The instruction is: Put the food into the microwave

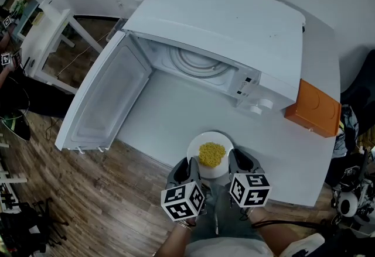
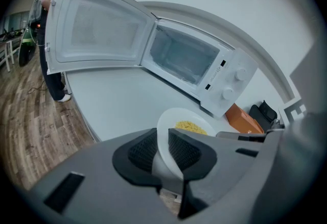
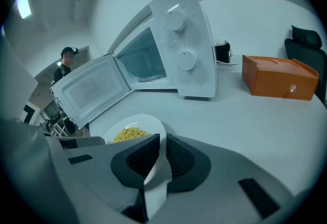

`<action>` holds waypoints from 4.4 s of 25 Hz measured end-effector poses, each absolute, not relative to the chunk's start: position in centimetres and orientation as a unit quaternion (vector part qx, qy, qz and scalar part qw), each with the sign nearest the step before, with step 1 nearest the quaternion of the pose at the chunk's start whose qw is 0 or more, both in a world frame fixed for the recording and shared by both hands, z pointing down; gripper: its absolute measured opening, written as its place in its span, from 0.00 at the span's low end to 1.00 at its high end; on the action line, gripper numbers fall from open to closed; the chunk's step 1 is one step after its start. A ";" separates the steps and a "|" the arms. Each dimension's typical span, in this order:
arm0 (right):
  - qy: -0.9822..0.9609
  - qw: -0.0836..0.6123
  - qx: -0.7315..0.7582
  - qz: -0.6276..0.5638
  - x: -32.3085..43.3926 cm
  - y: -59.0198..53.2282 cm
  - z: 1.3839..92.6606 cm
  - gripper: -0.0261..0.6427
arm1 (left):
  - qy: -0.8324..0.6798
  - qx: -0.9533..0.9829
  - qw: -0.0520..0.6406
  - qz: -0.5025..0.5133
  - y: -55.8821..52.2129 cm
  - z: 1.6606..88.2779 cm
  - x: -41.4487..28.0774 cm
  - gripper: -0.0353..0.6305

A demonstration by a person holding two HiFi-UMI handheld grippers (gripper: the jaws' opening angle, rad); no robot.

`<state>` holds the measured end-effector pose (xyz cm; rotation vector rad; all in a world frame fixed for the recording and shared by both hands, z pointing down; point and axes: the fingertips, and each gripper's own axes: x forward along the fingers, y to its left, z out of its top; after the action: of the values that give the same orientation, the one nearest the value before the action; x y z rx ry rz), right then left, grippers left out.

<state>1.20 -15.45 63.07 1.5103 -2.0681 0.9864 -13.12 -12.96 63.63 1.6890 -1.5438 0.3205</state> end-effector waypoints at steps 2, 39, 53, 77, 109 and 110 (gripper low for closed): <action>-0.741 0.195 0.539 0.349 0.9 -15.7 62.5 0.11 | -0.613 0.670 0.401 0.124 -13.1 63.1 -13.4 0.16; -0.765 0.157 0.540 0.314 -4.3 -22.2 55.0 0.11 | -0.622 0.686 0.366 0.086 -20.0 55.9 -18.7 0.16; -0.757 0.134 0.562 0.306 -5.7 -26.5 54.3 0.11 | -0.607 0.704 0.356 0.093 -25.3 55.5 -20.2 0.16; -0.714 0.089 0.622 0.309 -6.0 -33.4 56.7 0.11 | -0.584 0.733 0.333 0.106 -34.5 58.0 -20.6 0.16; -0.698 0.070 0.672 0.237 -5.5 -41.0 56.5 0.11 | -0.579 0.759 0.284 0.089 -43.2 57.8 -19.8 0.16; -0.697 0.070 0.673 0.237 -5.4 -41.2 56.5 0.11 | -0.579 0.760 0.282 0.088 -43.5 57.8 -19.8 0.16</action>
<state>-5.42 -41.16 56.49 2.0248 -2.0984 0.7123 -19.79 -43.45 57.84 2.0351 -1.5495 0.2367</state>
